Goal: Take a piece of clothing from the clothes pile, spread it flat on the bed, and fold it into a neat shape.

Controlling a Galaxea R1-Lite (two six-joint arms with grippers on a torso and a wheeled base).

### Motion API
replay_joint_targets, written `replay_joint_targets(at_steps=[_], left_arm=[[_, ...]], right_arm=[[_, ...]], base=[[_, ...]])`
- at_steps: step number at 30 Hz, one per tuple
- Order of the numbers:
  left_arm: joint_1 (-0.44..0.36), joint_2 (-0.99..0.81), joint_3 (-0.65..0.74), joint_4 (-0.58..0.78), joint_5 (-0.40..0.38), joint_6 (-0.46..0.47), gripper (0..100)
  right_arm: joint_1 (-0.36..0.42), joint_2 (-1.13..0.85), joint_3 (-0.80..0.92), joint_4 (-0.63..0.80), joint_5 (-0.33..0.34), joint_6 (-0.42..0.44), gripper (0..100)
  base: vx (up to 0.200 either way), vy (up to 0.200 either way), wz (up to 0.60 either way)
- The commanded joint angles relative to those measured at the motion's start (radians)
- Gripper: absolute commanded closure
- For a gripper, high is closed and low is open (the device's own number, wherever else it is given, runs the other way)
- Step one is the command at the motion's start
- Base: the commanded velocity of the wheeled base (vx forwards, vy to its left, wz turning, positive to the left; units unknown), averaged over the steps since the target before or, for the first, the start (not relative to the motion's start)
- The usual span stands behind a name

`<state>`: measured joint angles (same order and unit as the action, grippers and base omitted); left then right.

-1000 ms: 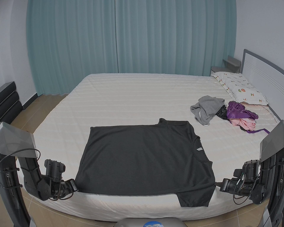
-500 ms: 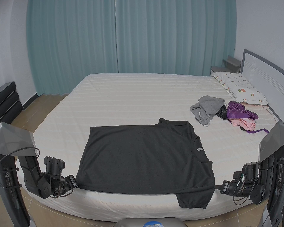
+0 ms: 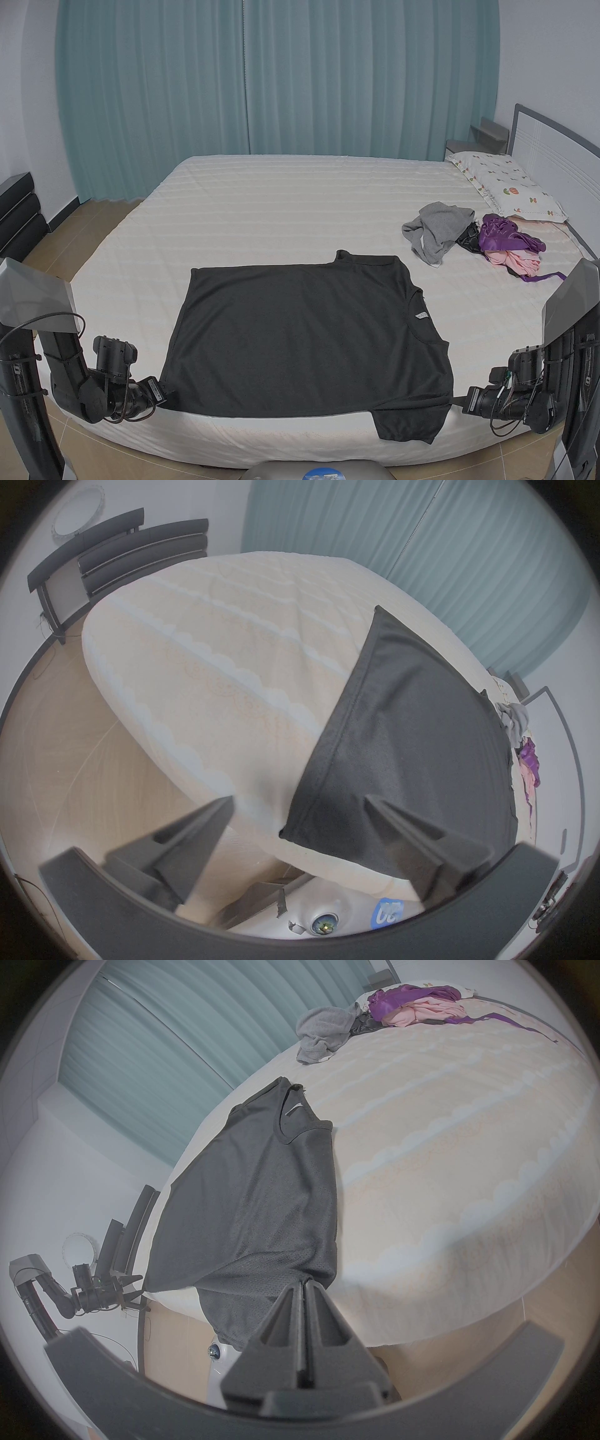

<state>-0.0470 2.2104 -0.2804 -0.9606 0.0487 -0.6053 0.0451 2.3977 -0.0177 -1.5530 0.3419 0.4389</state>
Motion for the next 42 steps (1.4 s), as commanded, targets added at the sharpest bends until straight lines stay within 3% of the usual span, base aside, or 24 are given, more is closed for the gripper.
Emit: replay_joint_targets(at_steps=[1,3,5,8,27,28,42], left_arm=[[0.004,-0.006,0.015,-0.012,-0.098,0.004,0],[0.018,-0.011,0.017,-0.021,-0.159,0.029,0],[0.067,-0.011,0.018,-0.032,-0.257,0.141,0],[0.098,-0.003,0.024,-0.024,-0.329,0.242,0],[0.059,0.032,-0.028,-0.02,-0.316,0.266,0],[0.059,0.032,-0.029,-0.02,-0.316,0.265,100],[0.092,-0.012,0.024,-0.027,-0.263,0.279,100]], right_arm=[[0.001,0.006,0.012,-0.015,0.0,0.0,100],[0.001,0.005,0.012,-0.015,0.0,0.001,100],[0.001,0.003,0.013,-0.015,0.002,0.004,100],[-0.001,0.005,0.015,-0.015,0.002,0.004,100],[0.004,0.005,0.018,-0.015,0.0,-0.002,100],[0.004,0.005,0.018,-0.015,0.0,-0.002,100],[0.002,0.0,0.018,-0.015,0.0,-0.002,100]], base=[[0.0,0.0,0.0],[0.0,0.0,0.0],[0.0,0.0,0.0],[0.0,0.0,0.0],[0.0,0.0,0.0],[0.0,0.0,0.0],[0.0,0.0,0.0]])
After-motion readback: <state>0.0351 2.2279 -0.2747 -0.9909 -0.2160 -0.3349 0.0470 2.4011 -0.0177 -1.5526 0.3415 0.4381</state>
